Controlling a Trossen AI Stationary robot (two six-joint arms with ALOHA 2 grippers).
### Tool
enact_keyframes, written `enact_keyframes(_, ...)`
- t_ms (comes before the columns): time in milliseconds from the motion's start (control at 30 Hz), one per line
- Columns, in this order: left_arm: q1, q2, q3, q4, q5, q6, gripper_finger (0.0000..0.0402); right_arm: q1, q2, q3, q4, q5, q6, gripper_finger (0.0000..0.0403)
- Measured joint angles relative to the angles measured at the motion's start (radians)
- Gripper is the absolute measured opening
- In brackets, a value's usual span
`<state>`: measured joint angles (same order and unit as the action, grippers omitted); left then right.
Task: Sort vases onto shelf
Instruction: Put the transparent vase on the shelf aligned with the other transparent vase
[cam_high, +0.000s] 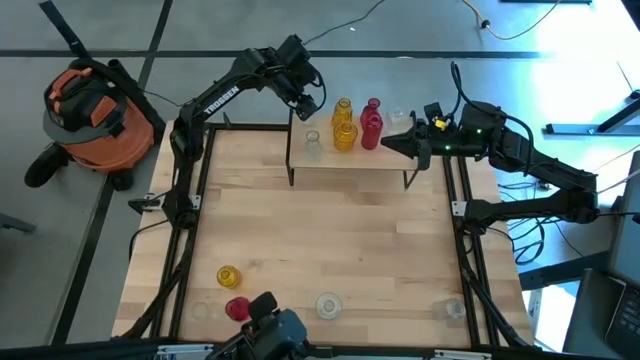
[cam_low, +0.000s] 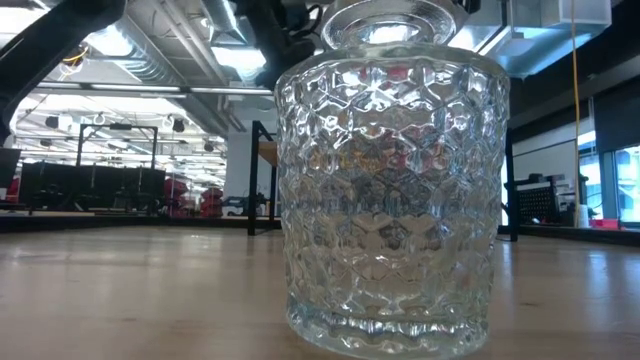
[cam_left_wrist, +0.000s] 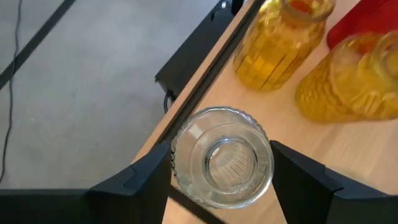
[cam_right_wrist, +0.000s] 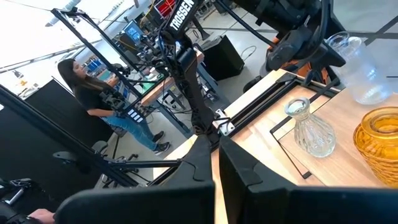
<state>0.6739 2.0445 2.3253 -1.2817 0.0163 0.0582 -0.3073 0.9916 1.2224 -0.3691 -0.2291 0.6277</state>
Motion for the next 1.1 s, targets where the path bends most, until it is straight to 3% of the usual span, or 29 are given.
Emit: enact_keyframes(1100, 0.0, 0.0, 0.0, -0.003, 0.033, 0.008, 0.0243, 0.0, 0.001, 0.0, 0.0, -0.044, 0.055, 0.0)
